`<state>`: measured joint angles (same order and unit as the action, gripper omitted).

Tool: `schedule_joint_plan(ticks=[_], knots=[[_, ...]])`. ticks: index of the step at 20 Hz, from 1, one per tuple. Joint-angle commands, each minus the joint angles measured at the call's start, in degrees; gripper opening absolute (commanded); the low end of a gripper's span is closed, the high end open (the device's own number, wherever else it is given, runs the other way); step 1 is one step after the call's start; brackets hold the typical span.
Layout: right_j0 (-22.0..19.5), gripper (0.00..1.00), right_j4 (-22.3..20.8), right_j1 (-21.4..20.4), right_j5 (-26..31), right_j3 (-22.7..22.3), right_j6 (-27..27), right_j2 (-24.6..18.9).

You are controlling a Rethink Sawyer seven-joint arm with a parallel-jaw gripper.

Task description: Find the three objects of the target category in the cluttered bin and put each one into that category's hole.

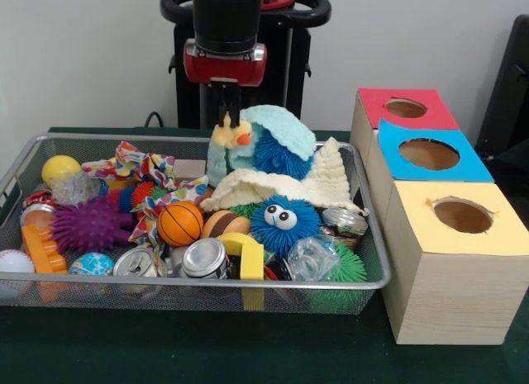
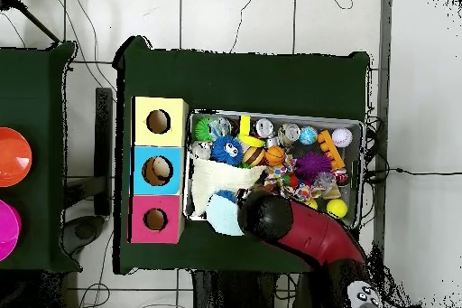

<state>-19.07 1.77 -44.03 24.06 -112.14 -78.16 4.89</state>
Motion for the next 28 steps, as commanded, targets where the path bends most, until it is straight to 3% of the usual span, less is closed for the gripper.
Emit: schedule_joint_plan(ticks=[1,8,16,21,28], knots=[[3.18,0.0,1.47,2.85,9.82,8.86,-11.05,-1.15],[6.61,0.0,1.82,6.77,15.39,17.44,-11.36,-2.2],[11.44,0.0,2.94,11.66,16.76,25.32,-15.43,-0.25],[13.03,0.0,3.37,12.14,19.89,27.1,-16.1,1.26],[15.09,0.0,3.36,8.96,24.66,24.95,-16.12,4.26]])
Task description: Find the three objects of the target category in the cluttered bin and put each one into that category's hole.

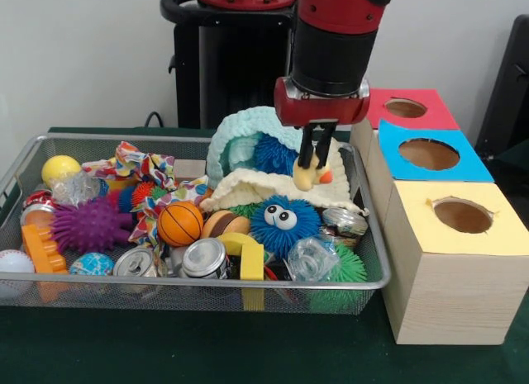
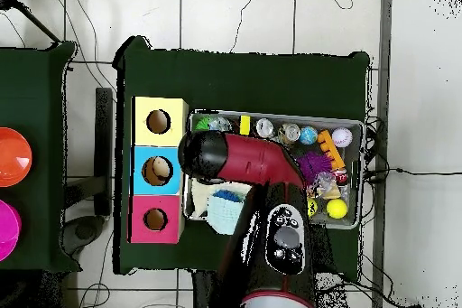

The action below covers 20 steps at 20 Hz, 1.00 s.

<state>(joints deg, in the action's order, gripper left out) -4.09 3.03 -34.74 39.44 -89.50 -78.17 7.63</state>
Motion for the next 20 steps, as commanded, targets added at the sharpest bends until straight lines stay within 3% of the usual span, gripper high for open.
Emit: schedule_joint_plan(ticks=[1,10,15,20], knots=[[0.0,0.0,2.01,-0.79,10.47,2.13,-15.61,1.84],[-1.76,0.0,1.38,-6.14,10.74,-4.55,-12.58,3.5],[-4.05,0.0,1.87,-8.25,5.63,-10.17,-10.58,3.19],[-5.92,0.0,1.85,-7.45,1.75,-11.6,-10.71,2.39]])
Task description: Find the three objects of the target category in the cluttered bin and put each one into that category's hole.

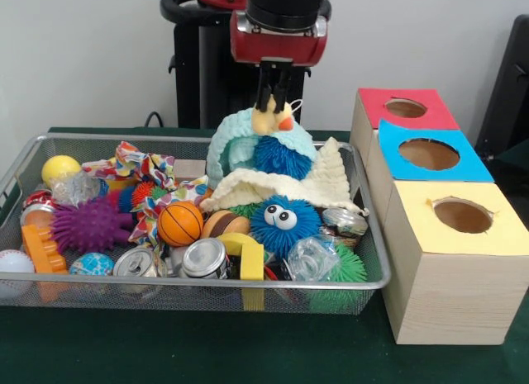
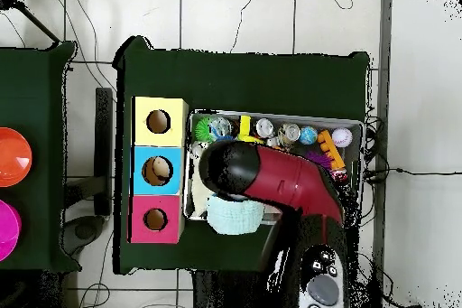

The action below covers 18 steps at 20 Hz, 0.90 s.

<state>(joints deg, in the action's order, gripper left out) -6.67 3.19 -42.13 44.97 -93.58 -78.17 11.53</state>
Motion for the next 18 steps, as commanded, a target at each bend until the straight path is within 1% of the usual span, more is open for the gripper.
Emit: schedule_joint_plan(ticks=[1,3,5,9,13,16,18], knots=[[-3.51,0.0,1.91,-0.17,-4.81,-7.96,-11.2,-1.66],[-3.67,0.0,2.56,-0.31,-5.61,-8.85,-12.28,-1.89],[-3.98,0.0,3.04,-0.67,-7.7,-10.31,-12.77,-2.34],[-4.49,0.0,3.35,-0.83,-6.82,-10.2,-12.0,-2.76],[-3.76,0.0,3.21,-1.32,-6.08,-10.52,-12.71,-1.88],[-3.93,0.0,3.25,-2.24,-7.6,-12.46,-12.7,-1.68],[-4.43,0.0,3.02,-2.53,-7.92,-12.99,-12.04,-1.72]])
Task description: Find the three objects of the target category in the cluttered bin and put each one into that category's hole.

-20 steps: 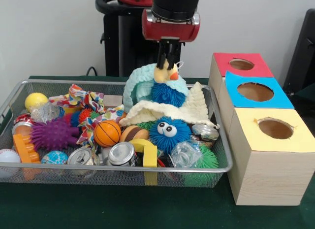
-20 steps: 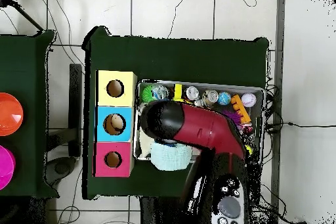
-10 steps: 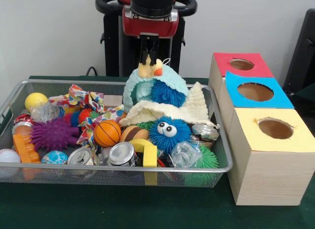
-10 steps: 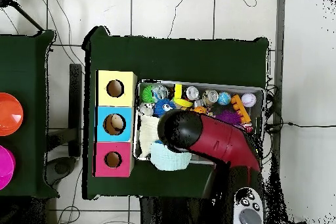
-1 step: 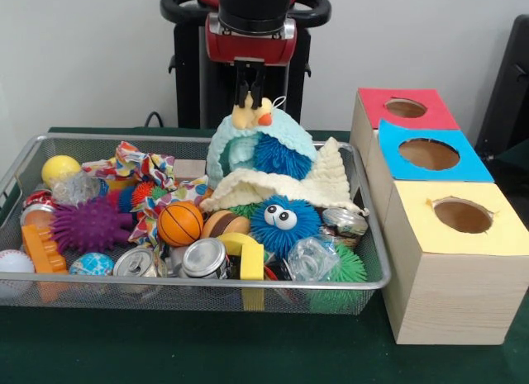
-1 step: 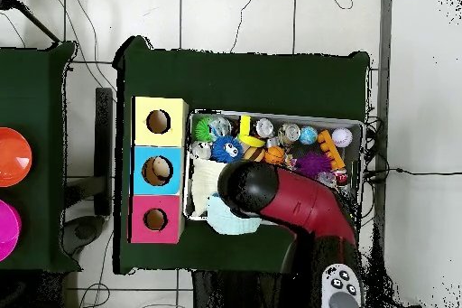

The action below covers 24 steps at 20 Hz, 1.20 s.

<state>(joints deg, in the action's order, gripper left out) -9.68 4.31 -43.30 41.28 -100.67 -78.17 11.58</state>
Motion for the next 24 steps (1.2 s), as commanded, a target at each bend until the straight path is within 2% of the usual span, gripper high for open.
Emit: schedule_joint_plan(ticks=[1,10,24], knots=[[-1.65,0.0,1.76,-1.5,-4.36,-6.1,-11.7,-1.77],[-2.63,0.0,1.42,-2.52,-4.08,-7.12,-10.4,-2.03],[-1.39,0.0,1.69,-2.48,-4.65,-7.22,-12.58,-1.91]])
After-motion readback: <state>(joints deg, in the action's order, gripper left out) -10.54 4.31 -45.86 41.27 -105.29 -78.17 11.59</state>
